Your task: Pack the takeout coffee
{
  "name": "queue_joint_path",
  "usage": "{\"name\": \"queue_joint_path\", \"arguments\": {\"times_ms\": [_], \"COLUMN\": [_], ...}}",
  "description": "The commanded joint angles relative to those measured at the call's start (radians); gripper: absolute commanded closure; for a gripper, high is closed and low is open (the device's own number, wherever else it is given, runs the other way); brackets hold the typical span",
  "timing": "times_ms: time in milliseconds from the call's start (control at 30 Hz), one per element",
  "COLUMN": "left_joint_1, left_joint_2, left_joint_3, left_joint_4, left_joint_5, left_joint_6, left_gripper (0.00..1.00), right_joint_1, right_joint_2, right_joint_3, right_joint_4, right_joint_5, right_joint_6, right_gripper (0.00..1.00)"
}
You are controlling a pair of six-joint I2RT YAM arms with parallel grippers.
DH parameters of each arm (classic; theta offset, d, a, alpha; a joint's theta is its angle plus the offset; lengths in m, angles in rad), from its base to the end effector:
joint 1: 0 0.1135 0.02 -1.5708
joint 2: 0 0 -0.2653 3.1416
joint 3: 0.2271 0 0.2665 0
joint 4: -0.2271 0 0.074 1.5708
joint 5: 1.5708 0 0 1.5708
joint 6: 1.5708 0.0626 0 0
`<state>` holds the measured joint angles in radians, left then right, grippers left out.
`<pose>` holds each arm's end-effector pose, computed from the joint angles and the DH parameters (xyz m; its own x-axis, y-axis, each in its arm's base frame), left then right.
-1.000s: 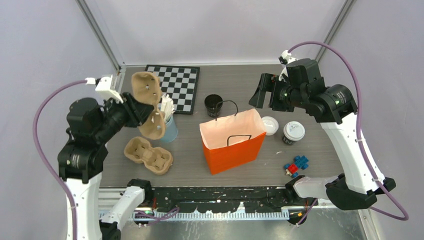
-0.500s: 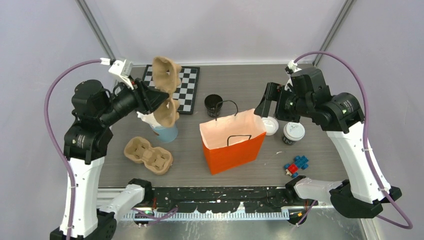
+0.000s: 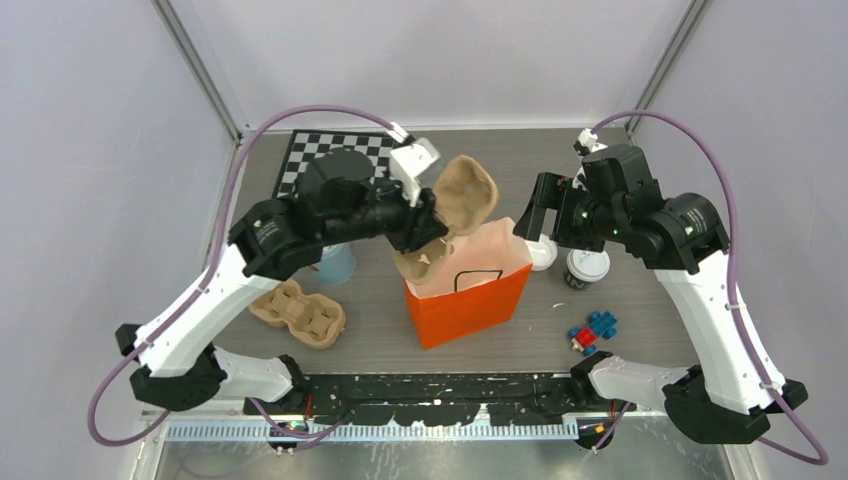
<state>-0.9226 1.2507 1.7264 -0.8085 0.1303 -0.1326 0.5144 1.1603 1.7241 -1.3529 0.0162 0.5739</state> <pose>0.1556 -0.2189 0.4931 -0.3098 0.1919 -0.9312 0.8309 0.5308 -0.1670 0.1727 0.0964 0.4493 -0.7806 0.1824 -0.5979 -0.0693 0.9253 0.3728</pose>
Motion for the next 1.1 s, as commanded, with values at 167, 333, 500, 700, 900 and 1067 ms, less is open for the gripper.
{"name": "queue_joint_path", "arguments": {"times_ms": [167,333,500,700,900,1067], "left_joint_1": [-0.131,-0.149,-0.199,-0.213,-0.217,-0.221], "left_joint_2": [0.156,0.239,0.269,0.271,0.289,0.32], "left_joint_3": [0.219,0.317,0.326,0.276,0.273,0.312], "left_joint_4": [-0.106,-0.196,-0.184,-0.15,-0.181,-0.269], "left_joint_5": [-0.123,-0.123,-0.121,-0.114,-0.101,-0.163], "left_joint_6": [0.129,0.177,0.194,0.182,0.181,0.217], "left_gripper": [0.75,0.76,0.76,0.77,0.77,0.78], "right_joint_1": [0.004,0.004,0.003,0.003,0.004,0.003], "right_joint_2": [-0.074,-0.098,-0.097,-0.091,-0.139,-0.186], "right_joint_3": [-0.032,-0.028,-0.023,-0.005,-0.025,-0.048], "right_joint_4": [-0.018,-0.028,-0.036,-0.036,-0.038,-0.068], "right_joint_5": [0.055,0.069,0.069,0.05,0.008,0.005], "right_joint_6": [-0.022,-0.006,-0.012,-0.023,-0.033,-0.01], "right_gripper": [0.11,0.11,0.11,0.11,0.1,0.11]}}
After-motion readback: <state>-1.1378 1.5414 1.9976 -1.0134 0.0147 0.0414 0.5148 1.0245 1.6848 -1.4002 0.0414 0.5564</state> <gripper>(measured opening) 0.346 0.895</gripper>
